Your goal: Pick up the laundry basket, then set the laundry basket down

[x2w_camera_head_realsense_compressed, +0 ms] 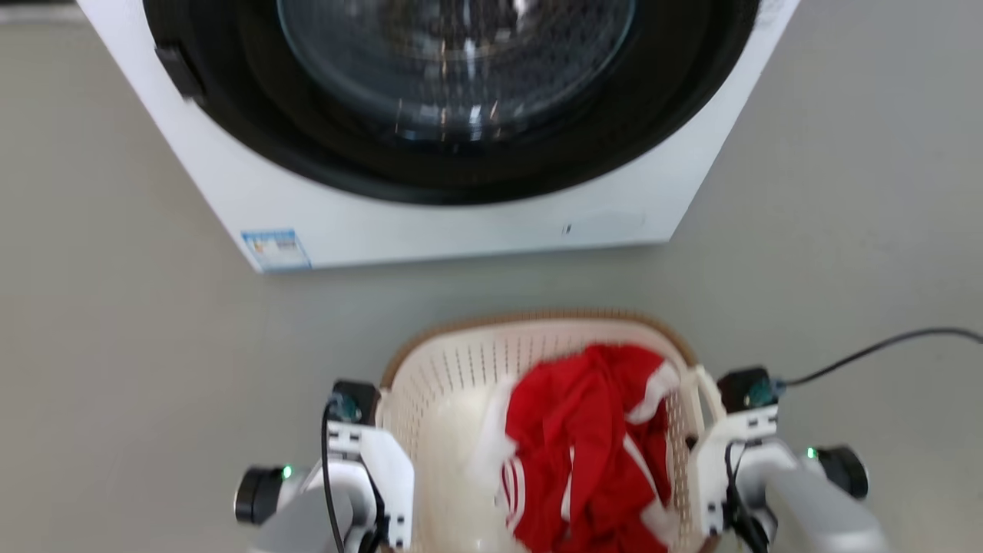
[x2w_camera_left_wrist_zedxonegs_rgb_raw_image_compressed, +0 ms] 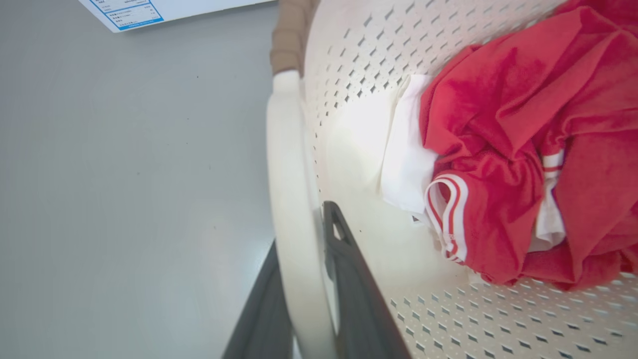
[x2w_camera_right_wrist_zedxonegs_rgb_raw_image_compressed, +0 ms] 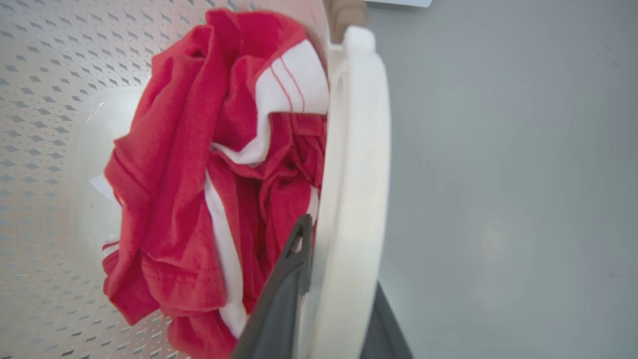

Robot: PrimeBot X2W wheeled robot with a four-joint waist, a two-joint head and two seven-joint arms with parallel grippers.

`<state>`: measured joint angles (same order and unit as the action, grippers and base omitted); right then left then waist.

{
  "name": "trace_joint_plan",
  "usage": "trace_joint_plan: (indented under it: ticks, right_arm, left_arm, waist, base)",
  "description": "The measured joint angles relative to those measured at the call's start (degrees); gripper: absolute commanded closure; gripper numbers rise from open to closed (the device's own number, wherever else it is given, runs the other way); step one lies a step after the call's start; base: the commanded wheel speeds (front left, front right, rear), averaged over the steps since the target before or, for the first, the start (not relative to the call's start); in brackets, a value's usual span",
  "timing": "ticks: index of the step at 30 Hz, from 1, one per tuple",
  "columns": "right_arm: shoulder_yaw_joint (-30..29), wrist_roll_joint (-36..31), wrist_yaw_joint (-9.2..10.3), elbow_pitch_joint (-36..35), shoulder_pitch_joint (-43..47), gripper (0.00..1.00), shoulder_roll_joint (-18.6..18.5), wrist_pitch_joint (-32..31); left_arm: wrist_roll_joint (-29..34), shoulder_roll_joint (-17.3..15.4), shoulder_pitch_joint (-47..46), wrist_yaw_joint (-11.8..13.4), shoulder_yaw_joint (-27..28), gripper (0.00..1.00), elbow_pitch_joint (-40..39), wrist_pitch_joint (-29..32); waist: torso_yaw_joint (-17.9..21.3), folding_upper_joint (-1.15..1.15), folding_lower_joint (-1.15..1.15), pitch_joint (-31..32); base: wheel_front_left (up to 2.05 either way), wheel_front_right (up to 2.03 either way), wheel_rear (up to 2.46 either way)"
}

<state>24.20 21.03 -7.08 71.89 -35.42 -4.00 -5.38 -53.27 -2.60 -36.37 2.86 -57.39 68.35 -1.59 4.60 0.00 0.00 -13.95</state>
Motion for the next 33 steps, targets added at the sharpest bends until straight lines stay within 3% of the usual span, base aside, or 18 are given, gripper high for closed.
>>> trace_joint_plan:
  ticks: [16, 33]
  right_arm:
    - [8.1, 6.0, 0.53, -5.4, 9.2, 1.00, -0.8, -7.9]
    - [10.6, 8.4, 0.56, -6.4, 9.9, 1.00, -1.2, -9.3]
  left_arm:
    - [-4.8, -1.1, 8.2, 1.2, -4.6, 1.00, -1.6, 4.1]
    - [-7.9, -1.5, 8.9, 1.9, -7.6, 1.00, -1.9, 4.5]
  waist:
    - [2.2, 0.00, 0.00, 13.4]
    - [2.3, 0.00, 0.00, 15.1]
  base:
    - [0.00, 0.00, 0.00]
    - [0.00, 0.00, 0.00]
